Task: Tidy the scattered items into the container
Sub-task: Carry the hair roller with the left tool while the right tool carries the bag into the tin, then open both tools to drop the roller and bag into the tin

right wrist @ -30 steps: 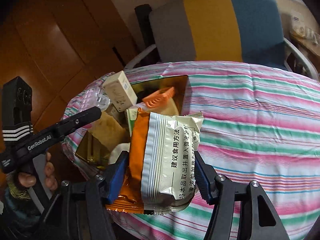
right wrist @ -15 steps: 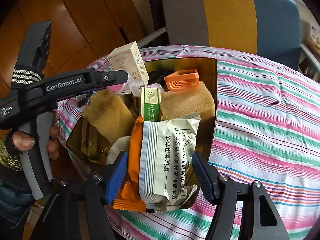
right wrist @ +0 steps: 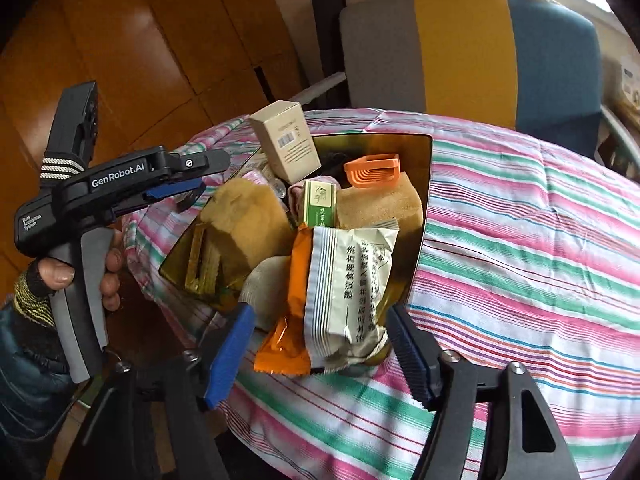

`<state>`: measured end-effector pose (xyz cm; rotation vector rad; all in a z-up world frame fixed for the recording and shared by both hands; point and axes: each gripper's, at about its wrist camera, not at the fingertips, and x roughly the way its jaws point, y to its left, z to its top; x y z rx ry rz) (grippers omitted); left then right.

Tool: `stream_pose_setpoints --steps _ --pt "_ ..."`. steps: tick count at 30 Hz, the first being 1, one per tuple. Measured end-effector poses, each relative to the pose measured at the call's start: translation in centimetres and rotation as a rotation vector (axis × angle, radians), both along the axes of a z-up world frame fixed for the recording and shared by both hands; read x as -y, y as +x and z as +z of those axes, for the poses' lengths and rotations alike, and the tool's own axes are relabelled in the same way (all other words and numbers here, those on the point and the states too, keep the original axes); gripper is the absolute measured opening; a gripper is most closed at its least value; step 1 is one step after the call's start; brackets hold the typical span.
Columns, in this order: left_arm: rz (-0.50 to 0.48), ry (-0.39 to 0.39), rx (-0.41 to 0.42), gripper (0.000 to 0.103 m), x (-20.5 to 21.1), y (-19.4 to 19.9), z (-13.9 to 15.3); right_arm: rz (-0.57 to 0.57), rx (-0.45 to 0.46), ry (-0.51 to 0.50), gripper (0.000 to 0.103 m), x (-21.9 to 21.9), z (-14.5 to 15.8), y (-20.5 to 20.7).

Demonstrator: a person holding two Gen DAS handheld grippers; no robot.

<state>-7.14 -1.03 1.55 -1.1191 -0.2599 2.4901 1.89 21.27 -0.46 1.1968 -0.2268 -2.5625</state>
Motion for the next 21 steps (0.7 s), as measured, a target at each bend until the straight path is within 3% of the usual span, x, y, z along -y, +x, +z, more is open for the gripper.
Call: stream_pose_setpoints --steps 7,13,21 --pt "-0.008 0.028 0.041 0.066 1.0 3.2 -1.7 0.007 0.042 0.098 0.042 0.9 -2.0 -1.3" --pt "-0.004 -0.002 0.061 0.066 1.2 5.4 -2.9 -0.01 0.071 0.133 0.042 1.4 -3.1 -3.4" --pt "0.015 -0.123 0.032 0.066 0.1 8.1 -3.5 -0.027 0.013 0.133 0.045 1.9 -1.4 -1.6"
